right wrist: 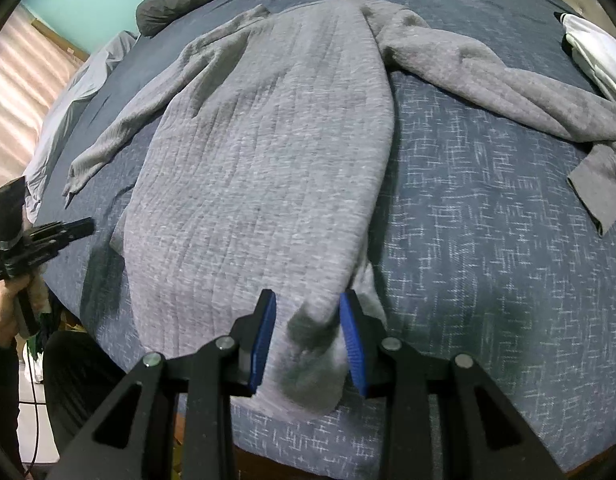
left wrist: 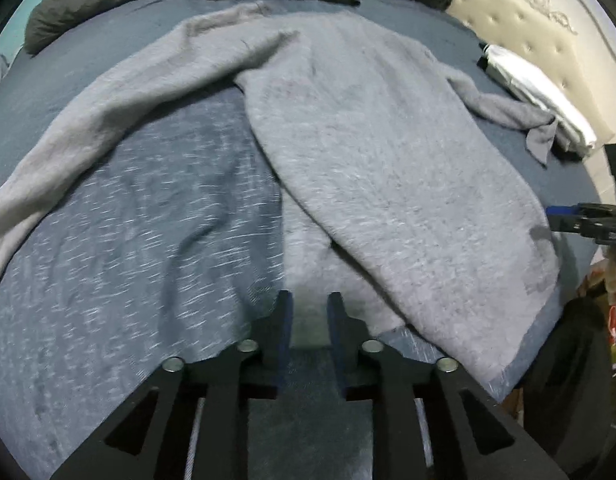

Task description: Fold clothes

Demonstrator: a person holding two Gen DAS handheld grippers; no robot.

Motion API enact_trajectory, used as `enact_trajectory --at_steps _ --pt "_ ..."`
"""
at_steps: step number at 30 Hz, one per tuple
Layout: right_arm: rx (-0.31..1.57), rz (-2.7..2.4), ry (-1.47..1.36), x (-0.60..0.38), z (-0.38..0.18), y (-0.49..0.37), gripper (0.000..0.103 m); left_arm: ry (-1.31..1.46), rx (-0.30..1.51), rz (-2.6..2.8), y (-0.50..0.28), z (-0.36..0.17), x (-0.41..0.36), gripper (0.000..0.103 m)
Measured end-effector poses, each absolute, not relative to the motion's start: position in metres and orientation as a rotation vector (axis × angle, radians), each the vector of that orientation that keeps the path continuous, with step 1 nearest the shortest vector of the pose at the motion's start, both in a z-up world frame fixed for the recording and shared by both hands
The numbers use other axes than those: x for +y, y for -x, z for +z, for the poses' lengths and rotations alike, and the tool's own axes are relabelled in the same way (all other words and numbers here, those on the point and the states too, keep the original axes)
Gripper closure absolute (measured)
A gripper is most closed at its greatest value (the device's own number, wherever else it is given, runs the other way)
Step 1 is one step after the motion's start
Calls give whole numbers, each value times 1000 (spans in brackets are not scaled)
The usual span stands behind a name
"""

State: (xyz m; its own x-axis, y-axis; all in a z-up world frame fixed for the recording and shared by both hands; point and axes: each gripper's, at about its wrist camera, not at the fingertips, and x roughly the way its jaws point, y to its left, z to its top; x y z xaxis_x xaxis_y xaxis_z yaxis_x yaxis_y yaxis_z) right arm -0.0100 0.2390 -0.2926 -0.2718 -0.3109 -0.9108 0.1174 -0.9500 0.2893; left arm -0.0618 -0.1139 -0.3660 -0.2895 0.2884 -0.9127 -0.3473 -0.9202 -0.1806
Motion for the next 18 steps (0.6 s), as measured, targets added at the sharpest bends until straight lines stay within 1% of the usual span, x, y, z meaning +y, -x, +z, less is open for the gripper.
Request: enact_trajectory --at_steps 1,2,7,8,9,11,14,15,16,17,18 --pt "-237 -2301 -1706 238 -292 9 59 1581 78 2240 65 -370 -109 78" --pt "-236 -2303 -1708 237 -292 8 56 1588 82 2238 68 -374 -105 78" --pt "-237 -2323 -1729 239 -300 17 44 1616 107 2226 81 -390 -95 78" --pt "-244 -2331 -1741 240 -303 19 44 1621 108 2223 82 -392 -95 80" --pt "-241 -2329 -1751 241 -307 21 44 1625 110 2220 84 -394 -95 89" --pt "-222 -2316 -1780 241 -315 25 44 1628 106 2218 86 -395 -97 100" --pt "-195 -2294 -1809 239 -326 29 45 1615 88 2217 86 -392 -101 100" --pt "-195 -2288 -1811 238 -329 30 55 1605 92 2220 85 -389 -102 100" --pt "-196 -2285 -1805 238 -330 30 73 1594 90 2219 83 -385 -103 100" --pt "-192 -2290 -1794 238 -329 29 81 1583 88 2218 81 -380 -105 101" --pt "-192 -2295 -1782 239 -328 29 90 1569 87 2221 79 -375 -107 101"
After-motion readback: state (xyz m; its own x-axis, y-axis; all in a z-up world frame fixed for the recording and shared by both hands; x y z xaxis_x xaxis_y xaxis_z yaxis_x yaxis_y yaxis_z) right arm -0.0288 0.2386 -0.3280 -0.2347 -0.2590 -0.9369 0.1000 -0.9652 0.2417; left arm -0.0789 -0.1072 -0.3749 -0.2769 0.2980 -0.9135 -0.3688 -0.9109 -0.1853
